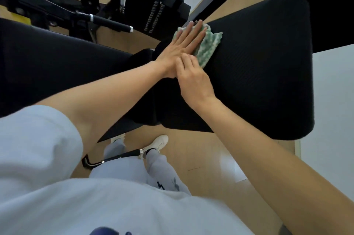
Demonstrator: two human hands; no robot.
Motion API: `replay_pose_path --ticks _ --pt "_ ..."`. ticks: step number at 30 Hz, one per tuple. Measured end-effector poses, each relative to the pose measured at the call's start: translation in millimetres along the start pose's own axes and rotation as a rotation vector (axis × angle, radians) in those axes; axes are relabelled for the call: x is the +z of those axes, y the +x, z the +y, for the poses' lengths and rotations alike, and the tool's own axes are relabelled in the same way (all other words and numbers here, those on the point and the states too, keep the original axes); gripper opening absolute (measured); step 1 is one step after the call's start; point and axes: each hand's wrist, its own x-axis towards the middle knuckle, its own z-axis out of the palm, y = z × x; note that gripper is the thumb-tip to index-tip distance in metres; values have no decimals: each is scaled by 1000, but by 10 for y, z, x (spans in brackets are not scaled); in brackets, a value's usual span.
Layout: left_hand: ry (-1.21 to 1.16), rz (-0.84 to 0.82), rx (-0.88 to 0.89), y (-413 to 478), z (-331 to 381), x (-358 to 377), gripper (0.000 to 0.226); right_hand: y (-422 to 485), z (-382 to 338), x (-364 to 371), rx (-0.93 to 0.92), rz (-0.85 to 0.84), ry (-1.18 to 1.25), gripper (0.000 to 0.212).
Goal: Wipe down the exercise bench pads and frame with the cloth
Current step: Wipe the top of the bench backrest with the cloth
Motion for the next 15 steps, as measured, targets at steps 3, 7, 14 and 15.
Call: replay_pose_path --ticks 3,7,14,15 --pt "-18 -8 -65 106 -105 -64 83 338 131 -36 65 -68 -47 47" --pt "-240 40 -264 -39 -27 31 77 434 356 -42 1 -258 -319 67" --pt "-336 32 -359 -779 299 366 79 -54 227 -2 -8 -322 -378 75" --pt "-345 33 -362 -887 387 409 79 -172 165 -16 -2 -342 -352 76"
